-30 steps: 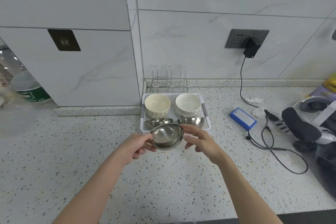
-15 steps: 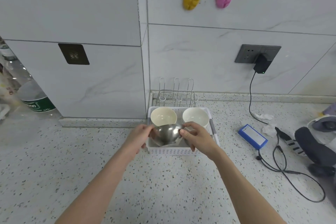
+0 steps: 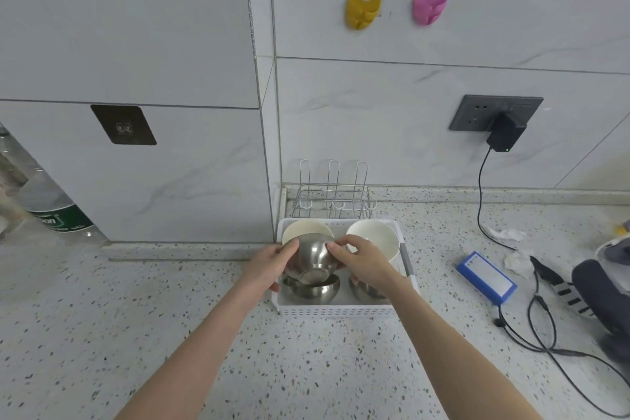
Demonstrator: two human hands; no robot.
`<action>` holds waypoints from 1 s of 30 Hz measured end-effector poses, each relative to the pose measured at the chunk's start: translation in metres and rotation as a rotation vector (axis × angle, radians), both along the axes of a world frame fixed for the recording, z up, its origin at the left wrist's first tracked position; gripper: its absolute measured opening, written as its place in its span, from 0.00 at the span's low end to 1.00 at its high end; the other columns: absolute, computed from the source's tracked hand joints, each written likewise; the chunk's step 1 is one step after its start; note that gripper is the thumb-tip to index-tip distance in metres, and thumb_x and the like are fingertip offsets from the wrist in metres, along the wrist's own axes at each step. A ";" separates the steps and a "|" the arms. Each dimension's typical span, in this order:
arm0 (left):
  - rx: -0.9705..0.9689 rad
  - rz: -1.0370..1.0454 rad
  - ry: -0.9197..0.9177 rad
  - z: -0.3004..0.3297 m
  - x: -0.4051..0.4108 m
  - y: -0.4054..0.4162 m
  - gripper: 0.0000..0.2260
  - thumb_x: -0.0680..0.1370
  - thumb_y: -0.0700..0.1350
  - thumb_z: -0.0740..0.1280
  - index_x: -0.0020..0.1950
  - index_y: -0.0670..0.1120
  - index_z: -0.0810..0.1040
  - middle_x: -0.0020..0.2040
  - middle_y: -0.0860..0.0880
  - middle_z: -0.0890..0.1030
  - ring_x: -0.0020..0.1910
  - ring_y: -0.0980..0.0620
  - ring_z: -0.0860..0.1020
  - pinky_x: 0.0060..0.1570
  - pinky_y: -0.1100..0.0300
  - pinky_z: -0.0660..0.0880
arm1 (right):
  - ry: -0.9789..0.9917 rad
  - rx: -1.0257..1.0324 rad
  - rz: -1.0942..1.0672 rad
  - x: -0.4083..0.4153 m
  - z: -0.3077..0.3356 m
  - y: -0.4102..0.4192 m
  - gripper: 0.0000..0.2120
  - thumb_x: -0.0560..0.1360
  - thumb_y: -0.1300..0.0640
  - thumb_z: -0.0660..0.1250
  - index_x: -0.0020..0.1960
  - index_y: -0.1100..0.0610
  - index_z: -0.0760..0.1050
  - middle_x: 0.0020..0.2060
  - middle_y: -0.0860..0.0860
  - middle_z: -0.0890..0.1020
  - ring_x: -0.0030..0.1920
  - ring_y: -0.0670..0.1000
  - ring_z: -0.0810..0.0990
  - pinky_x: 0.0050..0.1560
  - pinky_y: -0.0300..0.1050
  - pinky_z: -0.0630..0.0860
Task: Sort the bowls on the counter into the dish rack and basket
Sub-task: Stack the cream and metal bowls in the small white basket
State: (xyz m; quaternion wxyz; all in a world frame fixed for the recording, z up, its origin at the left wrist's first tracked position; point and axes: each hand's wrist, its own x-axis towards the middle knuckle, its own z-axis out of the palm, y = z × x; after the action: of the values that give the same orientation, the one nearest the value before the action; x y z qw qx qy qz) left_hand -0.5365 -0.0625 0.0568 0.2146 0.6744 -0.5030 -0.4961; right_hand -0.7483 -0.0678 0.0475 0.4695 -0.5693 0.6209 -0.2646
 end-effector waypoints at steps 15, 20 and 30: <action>0.066 -0.023 0.014 -0.006 -0.003 -0.013 0.21 0.77 0.66 0.61 0.52 0.50 0.78 0.47 0.51 0.82 0.30 0.54 0.77 0.16 0.70 0.64 | 0.050 0.043 -0.008 -0.005 -0.011 -0.010 0.21 0.71 0.33 0.66 0.46 0.51 0.79 0.38 0.49 0.86 0.37 0.53 0.85 0.30 0.40 0.74; 0.051 -0.108 -0.077 -0.014 0.002 -0.012 0.18 0.77 0.65 0.62 0.59 0.54 0.76 0.50 0.55 0.80 0.32 0.53 0.81 0.23 0.68 0.73 | 0.145 0.055 0.037 -0.005 -0.019 -0.012 0.16 0.79 0.45 0.62 0.44 0.57 0.77 0.42 0.58 0.85 0.26 0.50 0.76 0.28 0.38 0.71; -0.086 -0.194 -0.225 -0.029 0.004 -0.013 0.11 0.75 0.62 0.67 0.47 0.57 0.80 0.47 0.62 0.80 0.24 0.57 0.80 0.37 0.60 0.77 | 0.275 0.044 0.120 -0.007 -0.020 -0.011 0.10 0.79 0.47 0.60 0.40 0.46 0.75 0.35 0.60 0.84 0.23 0.45 0.75 0.38 0.43 0.75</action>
State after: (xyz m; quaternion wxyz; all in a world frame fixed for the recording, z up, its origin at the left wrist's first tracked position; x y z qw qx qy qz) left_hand -0.5326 -0.0754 0.0278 0.1367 0.6642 -0.6074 -0.4138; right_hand -0.7554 -0.0787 0.0270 0.4076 -0.6257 0.6498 -0.1419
